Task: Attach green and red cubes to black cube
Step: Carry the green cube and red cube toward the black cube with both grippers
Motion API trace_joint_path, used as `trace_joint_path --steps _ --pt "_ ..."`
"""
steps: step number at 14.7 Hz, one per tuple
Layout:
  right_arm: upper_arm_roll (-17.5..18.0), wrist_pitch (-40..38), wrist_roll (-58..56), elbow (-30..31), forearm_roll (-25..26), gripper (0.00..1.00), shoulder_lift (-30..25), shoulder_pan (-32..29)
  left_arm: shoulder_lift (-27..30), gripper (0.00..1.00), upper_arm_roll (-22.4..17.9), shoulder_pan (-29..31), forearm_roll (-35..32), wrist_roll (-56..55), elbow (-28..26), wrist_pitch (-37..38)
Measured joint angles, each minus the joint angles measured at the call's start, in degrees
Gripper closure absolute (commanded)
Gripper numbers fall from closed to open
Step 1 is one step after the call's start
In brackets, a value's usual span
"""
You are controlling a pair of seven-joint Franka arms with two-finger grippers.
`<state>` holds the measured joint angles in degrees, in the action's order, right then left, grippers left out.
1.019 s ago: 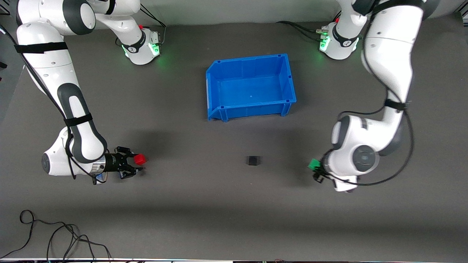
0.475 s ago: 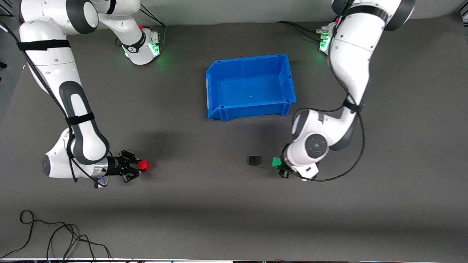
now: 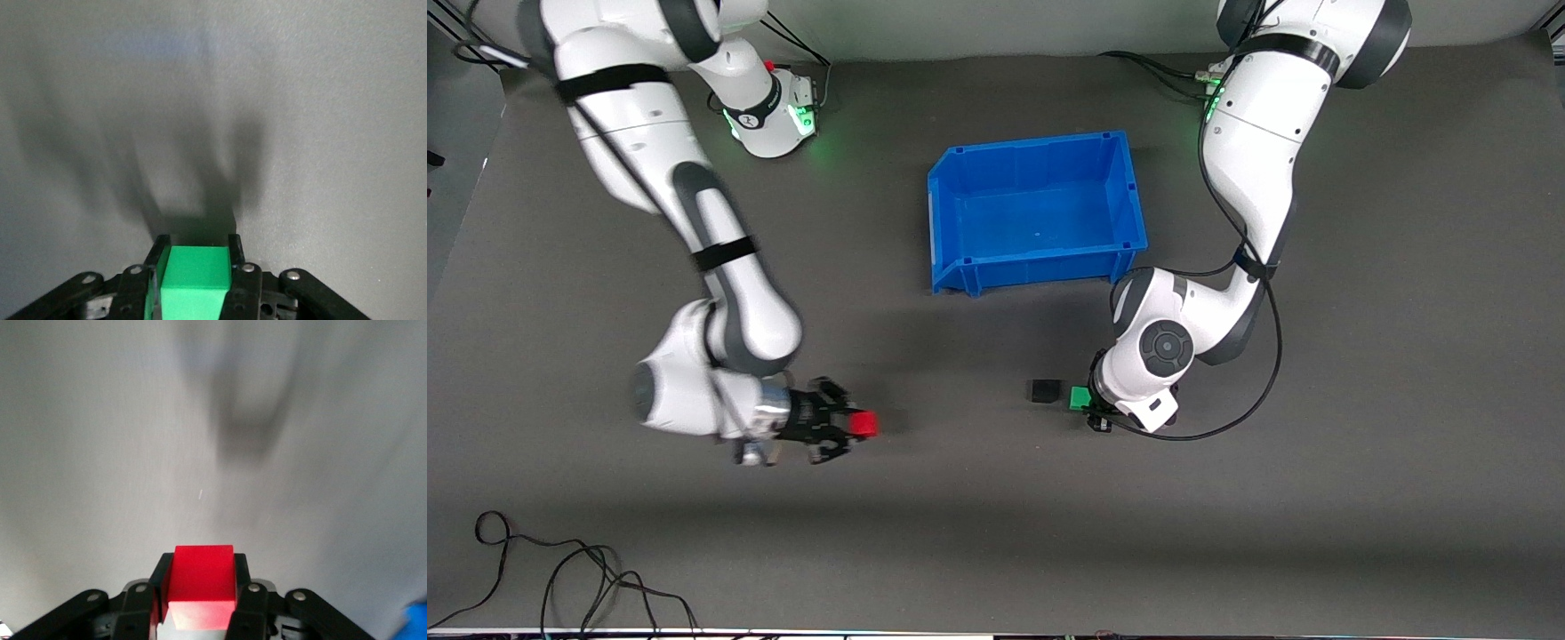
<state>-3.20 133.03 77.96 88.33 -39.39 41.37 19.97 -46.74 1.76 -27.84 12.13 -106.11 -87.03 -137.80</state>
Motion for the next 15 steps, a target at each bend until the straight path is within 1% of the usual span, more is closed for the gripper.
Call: trace_joint_path --steps 3,6,12,15 --pt "-0.03 7.05 11.12 -0.76 -0.03 0.98 1.81 6.97 -0.01 0.99 0.01 -1.16 0.0 -1.16 0.02 0.05" --pt "-0.07 11.63 18.81 -2.01 -0.04 0.98 3.68 11.97 -0.03 0.99 -0.03 -1.3 0.0 -1.24 -0.02 0.19" --pt "-0.06 19.09 23.93 -3.89 -0.04 0.98 9.17 17.47 -0.05 0.99 -0.02 -1.93 0.0 -1.34 -0.05 0.24" --pt "-0.06 20.05 24.61 -5.04 -0.04 0.98 11.08 18.99 -0.06 0.99 -0.02 -2.34 0.0 -1.43 -0.06 0.26"
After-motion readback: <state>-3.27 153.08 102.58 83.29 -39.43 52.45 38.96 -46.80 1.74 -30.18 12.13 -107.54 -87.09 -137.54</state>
